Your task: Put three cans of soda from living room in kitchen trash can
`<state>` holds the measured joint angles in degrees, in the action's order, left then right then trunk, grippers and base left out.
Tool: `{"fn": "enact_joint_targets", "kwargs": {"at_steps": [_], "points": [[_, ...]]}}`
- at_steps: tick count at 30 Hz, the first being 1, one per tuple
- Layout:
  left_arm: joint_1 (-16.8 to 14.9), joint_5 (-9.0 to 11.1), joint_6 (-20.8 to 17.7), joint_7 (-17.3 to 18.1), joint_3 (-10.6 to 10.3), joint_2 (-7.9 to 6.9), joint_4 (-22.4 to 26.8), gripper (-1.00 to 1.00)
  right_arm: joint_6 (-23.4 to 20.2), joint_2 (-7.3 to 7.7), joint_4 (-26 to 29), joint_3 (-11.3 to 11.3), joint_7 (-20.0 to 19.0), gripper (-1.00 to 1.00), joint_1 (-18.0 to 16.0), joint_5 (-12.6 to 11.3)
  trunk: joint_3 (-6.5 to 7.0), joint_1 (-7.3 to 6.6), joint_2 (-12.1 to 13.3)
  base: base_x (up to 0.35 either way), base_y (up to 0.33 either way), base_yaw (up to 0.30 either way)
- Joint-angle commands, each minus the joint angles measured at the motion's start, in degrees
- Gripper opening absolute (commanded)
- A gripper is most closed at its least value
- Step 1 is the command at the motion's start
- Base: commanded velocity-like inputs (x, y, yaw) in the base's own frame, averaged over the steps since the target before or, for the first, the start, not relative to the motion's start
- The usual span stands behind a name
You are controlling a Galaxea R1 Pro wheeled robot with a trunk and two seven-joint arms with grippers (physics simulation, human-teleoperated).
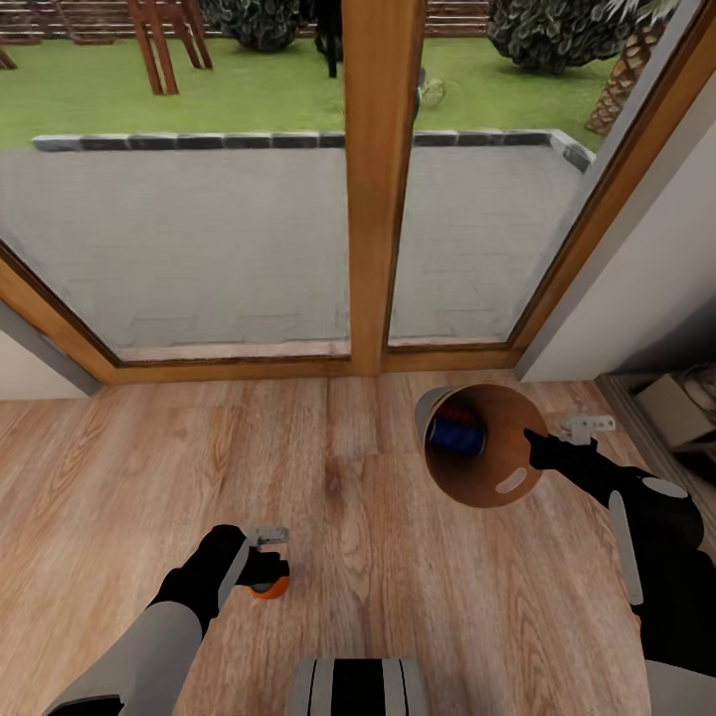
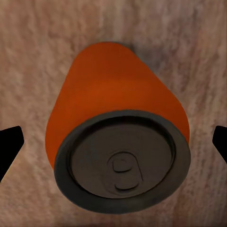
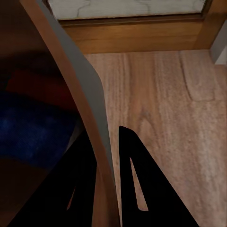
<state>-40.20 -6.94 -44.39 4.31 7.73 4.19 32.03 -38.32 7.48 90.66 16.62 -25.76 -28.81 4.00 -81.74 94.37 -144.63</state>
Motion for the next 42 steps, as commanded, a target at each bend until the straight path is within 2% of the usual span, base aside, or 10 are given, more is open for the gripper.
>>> {"fn": "enact_joint_targets", "kwargs": {"at_steps": [1,21,22,31,42], "points": [[0.0,0.0,0.0,0.0,0.0,0.01,0.0,1.00,-0.2,-0.01,0.0,0.0,-0.2,-1.00,0.0,-1.0,0.01,-0.01,0.0,0.000,0.000,0.000],[0.0,0.0,0.0,0.0,0.0,0.01,-0.1,1.00,-0.2,-0.22,0.0,-0.7,-0.2,-1.00,0.0,-1.0,-0.22,0.02,0.0,0.000,0.000,0.000],[0.0,0.0,0.0,0.0,-0.1,0.00,-0.2,-1.00,-0.2,-0.21,0.0,-1.0,-0.2,-1.00,0.0,-1.0,-0.22,0.02,0.0,0.000,0.000,0.000],[0.1,-0.1,0.0,0.0,-0.4,0.02,0.0,-1.00,-0.2,-0.26,0.0,-1.6,-0.2,-1.00,0.1,-1.0,-0.22,0.02,0.0,0.000,0.000,0.000],[0.0,0.0,-1.0,0.0,-0.4,0.03,-0.2,-1.00,-0.1,-0.36,0.0,-1.7,-0.2,-1.00,0.2,-1.0,2.22,-0.26,0.1,0.000,0.000,0.000]]}}
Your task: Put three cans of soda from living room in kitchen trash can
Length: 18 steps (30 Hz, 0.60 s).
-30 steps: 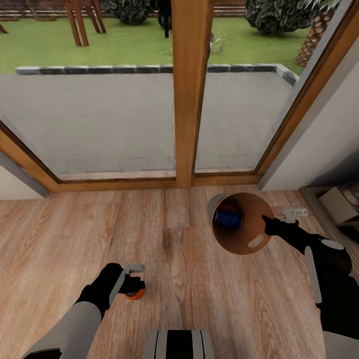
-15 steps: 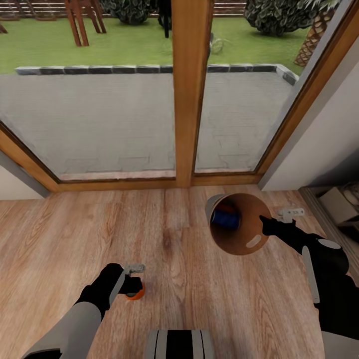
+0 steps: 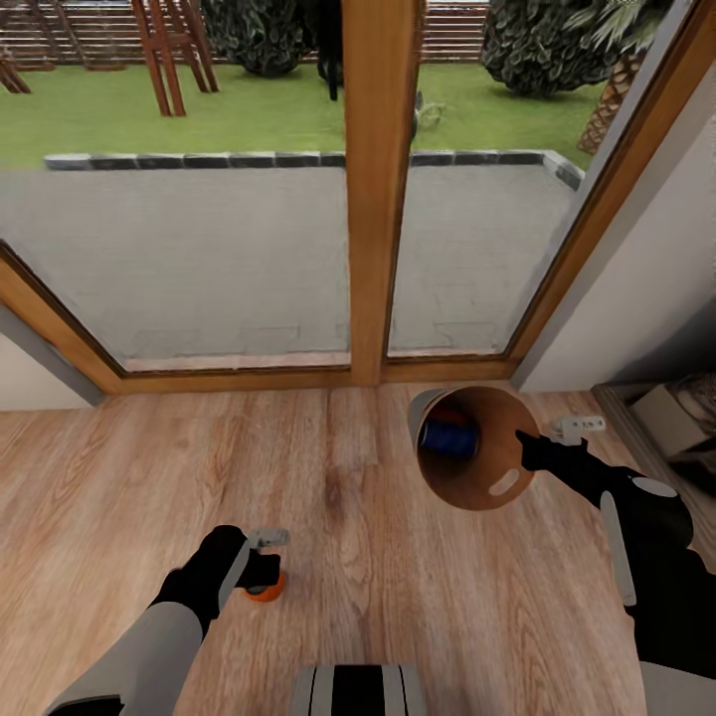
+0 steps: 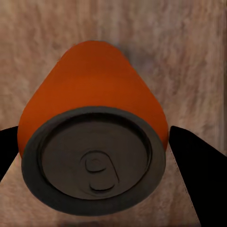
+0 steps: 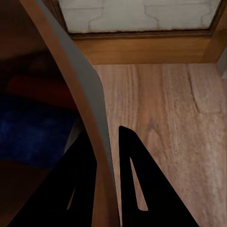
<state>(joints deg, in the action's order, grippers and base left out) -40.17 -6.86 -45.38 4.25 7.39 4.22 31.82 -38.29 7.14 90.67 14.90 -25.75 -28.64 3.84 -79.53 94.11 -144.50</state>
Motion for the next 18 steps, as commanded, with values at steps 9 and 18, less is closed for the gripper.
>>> {"fn": "enact_joint_targets", "kwargs": {"at_steps": [9,18], "points": [[0.1,0.1,0.0,0.4,-0.1,-0.05,0.4,-1.00,-0.2,-0.10,0.0,-0.1,-0.2,-1.00,0.0,-0.9,2.00,-0.23,0.1,0.000,0.000,0.000],[0.2,0.3,0.5,0.8,-0.2,-0.09,2.0,-1.00,-2.3,0.15,0.0,-4.4,-0.2,-1.00,0.2,-0.8,4.00,-0.47,0.2,0.000,0.000,0.000]]}}
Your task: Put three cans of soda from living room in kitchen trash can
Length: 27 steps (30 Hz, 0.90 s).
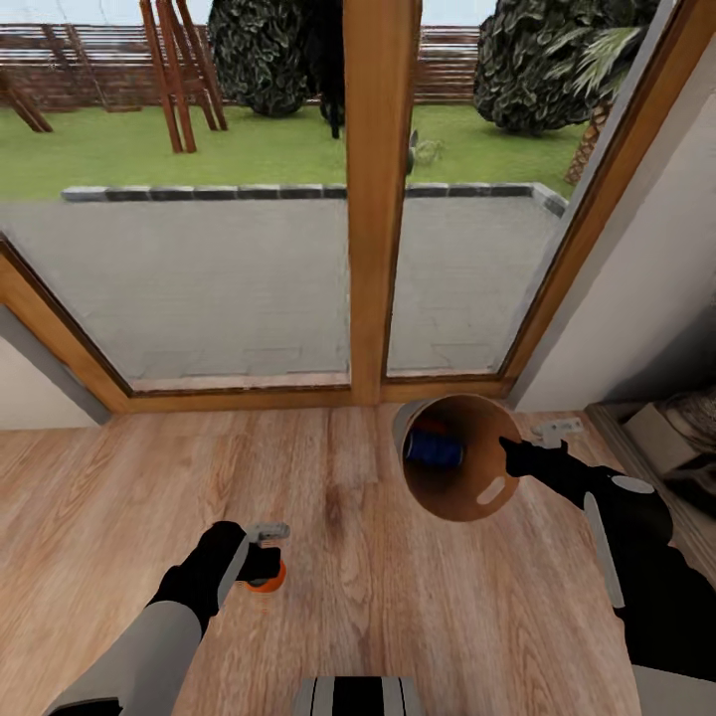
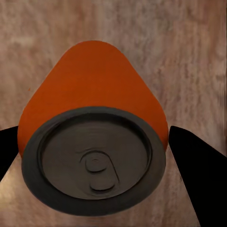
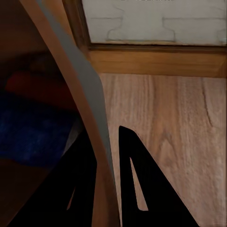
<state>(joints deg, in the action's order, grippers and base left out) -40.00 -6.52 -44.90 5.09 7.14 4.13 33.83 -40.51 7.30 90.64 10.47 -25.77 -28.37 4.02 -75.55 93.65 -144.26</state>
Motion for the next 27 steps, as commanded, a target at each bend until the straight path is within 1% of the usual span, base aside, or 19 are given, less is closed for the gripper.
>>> {"fn": "enact_joint_targets", "kwargs": {"at_steps": [1,4,5,6,7,8,9,10,11,13,14,15,16,18,20,23,24,25,27], "points": [[0.1,0.1,0.0,0.0,0.0,-0.02,0.9,-1.00,-0.4,-0.01,0.1,-0.2,-0.2,-1.00,0.0,-0.9,0.24,-0.03,0.0,0.000,0.000,0.000],[0.2,0.3,-0.2,0.4,0.0,-0.07,3.9,-1.00,-0.9,-0.05,0.1,-0.5,-0.2,-1.00,0.0,-0.9,0.90,-0.11,0.1,0.000,0.000,0.000],[0.3,0.3,-0.7,2.7,0.0,-0.08,9.3,-1.00,-2.8,-0.15,0.1,-0.9,-0.1,-1.00,0.1,0.5,1.12,-0.13,0.1,0.000,0.000,0.000],[0.3,0.3,-1.0,3.3,0.0,-0.09,10.7,-1.00,-3.3,-0.19,0.1,-1.3,-0.1,-1.00,0.1,1.5,1.34,-0.16,0.1,0.000,0.000,0.000],[0.4,0.3,-2.2,4.1,0.0,-0.12,13.8,-1.00,-4.0,-0.25,0.1,-2.1,-0.1,-1.00,0.1,3.8,1.56,-0.18,0.1,0.000,0.000,0.000],[0.5,0.3,-3.1,4.4,0.0,-0.13,15.5,-1.00,-4.3,-0.27,0.1,-2.4,-0.1,-1.00,0.1,5.0,1.79,-0.21,0.1,0.000,0.000,0.000],[0.6,0.3,-4.7,4.9,0.0,-0.13,19.3,-1.00,-4.7,-0.30,0.1,-2.9,-0.1,-1.00,0.1,6.8,2.01,-0.23,0.1,0.000,0.000,0.000],[0.7,0.3,-5.5,5.0,0.0,-0.14,21.4,-1.00,-4.9,-0.31,0.1,-3.1,-0.2,-1.00,0.1,7.4,2.23,-0.26,0.1,0.000,0.000,0.000],[1.1,0.3,-6.9,5.3,0.0,-0.15,25.8,-1.00,-5.1,-0.33,0.1,-3.4,-0.2,-1.00,0.1,8.4,2.45,-0.29,0.1,0.000,0.000,0.000],[2.0,0.2,-8.7,5.5,0.0,-0.19,30.0,-1.00,-5.3,-0.34,0.1,-3.6,-0.2,-1.00,0.1,9.0,2.89,-0.34,0.2,0.000,0.000,0.000],[3.2,0.3,-10.5,5.6,0.0,-0.22,33.7,-1.00,-5.4,-0.34,0.1,-3.7,-0.2,-1.00,0.1,9.4,3.12,-0.36,0.2,0.000,0.000,0.000],[3.9,0.3,-11.3,5.7,0.0,-0.23,35.4,-1.00,-5.4,-0.35,0.1,-3.7,-0.2,-1.00,0.1,9.6,3.34,-0.39,0.2,0.000,0.000,0.000],[5.4,0.4,-12.7,6.0,0.0,-0.24,38.5,-1.00,-5.5,-0.35,0.1,-3.8,-0.2,-1.00,0.1,9.8,3.56,-0.42,0.2,0.000,0.000,0.000],[6.8,0.4,-14.6,7.3,0.0,-0.25,42.2,-1.00,-5.6,-0.35,0.1,-3.8,-0.2,-1.00,0.1,10.1,4.00,-0.47,0.2,0.000,0.000,0.000],[7.3,0.3,-15.1,8.8,0.0,-0.28,44.1,-1.00,-6.1,-0.35,0.1,-3.9,-0.2,-1.00,0.1,10.2,4.44,-0.52,0.3,0.000,0.000,0.000],[8.0,0.3,-15.1,13.4,-0.1,-0.82,47.5,-1.00,-9.7,-0.32,0.1,-4.5,-0.4,-1.00,0.0,10.4,5.11,-0.60,0.3,0.000,0.000,0.000],[8.0,0.3,-15.1,14.3,-0.1,-1.02,48.0,-1.00,-10.3,-0.31,0.1,-4.7,-0.5,-1.00,0.0,10.5,5.33,-0.62,0.3,0.000,0.000,0.000],[8.1,0.3,-15.1,16.7,-0.1,-1.47,48.7,-1.00,-11.3,-0.29,0.1,-5.1,-0.6,-1.00,-0.1,10.5,5.55,-0.65,0.3,0.000,0.000,0.000],[8.2,0.3,-15.1,20.0,-0.1,-1.86,49.2,-1.00,-11.9,-0.28,0.1,-5.3,-0.6,-1.00,-0.2,10.5,6.00,-0.70,0.4,0.000,0.000,0.000]]}}
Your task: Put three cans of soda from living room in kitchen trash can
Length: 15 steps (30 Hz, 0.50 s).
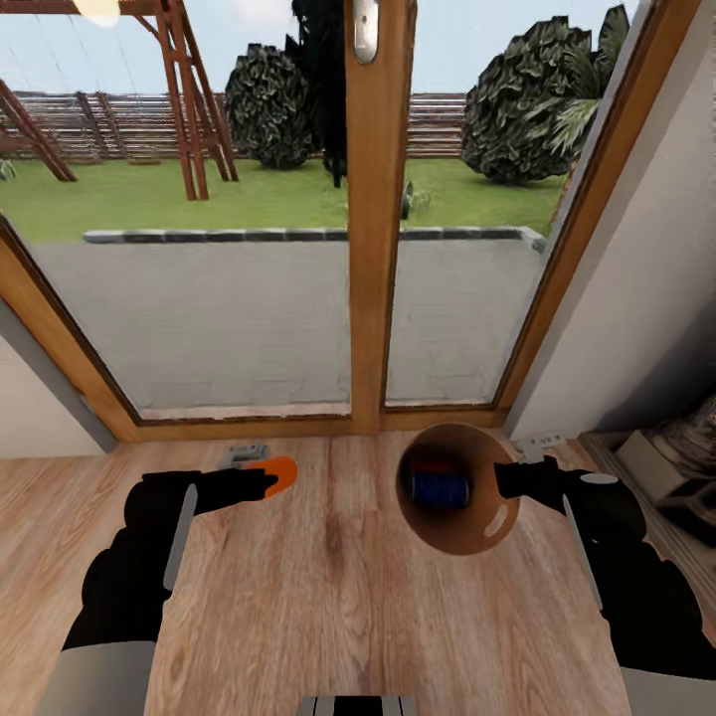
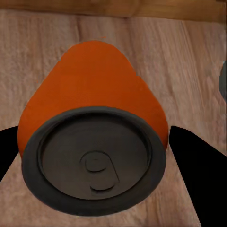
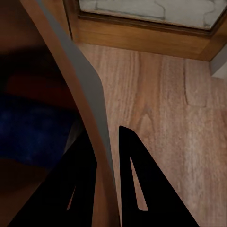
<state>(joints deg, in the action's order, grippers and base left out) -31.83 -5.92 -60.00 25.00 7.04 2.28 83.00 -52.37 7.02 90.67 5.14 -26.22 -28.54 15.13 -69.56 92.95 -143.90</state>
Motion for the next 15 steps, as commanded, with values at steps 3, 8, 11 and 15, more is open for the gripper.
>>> {"fn": "enact_joint_targets", "kwargs": {"at_steps": [3,8,11,15], "points": [[0.1,-0.4,0.0,10.7,0.0,-1.98,1.1,-1.00,-1.6,-0.04,0.0,-0.3,-0.1,-1.00,-0.1,-0.5,0.68,-0.08,0.0,0.000,0.000,0.000],[-0.1,-0.5,0.0,27.9,-0.2,-4.79,2.0,-1.00,-5.8,-0.06,0.0,-2.3,0.0,-1.00,-0.2,-0.5,1.78,-0.21,0.1,0.000,0.000,0.000],[-0.2,-0.6,0.0,36.2,-1.5,-5.23,2.2,-1.00,-6.6,-0.07,0.0,-3.6,0.2,-1.00,-0.3,-0.5,2.45,-0.28,0.1,0.000,0.000,0.000],[-0.3,-0.7,0.0,44.6,-2.5,-5.34,3.0,-1.00,-7.6,-0.07,0.0,-4.9,0.3,-1.00,-0.4,-0.5,3.34,-0.39,0.2,0.000,0.000,0.000]]}}
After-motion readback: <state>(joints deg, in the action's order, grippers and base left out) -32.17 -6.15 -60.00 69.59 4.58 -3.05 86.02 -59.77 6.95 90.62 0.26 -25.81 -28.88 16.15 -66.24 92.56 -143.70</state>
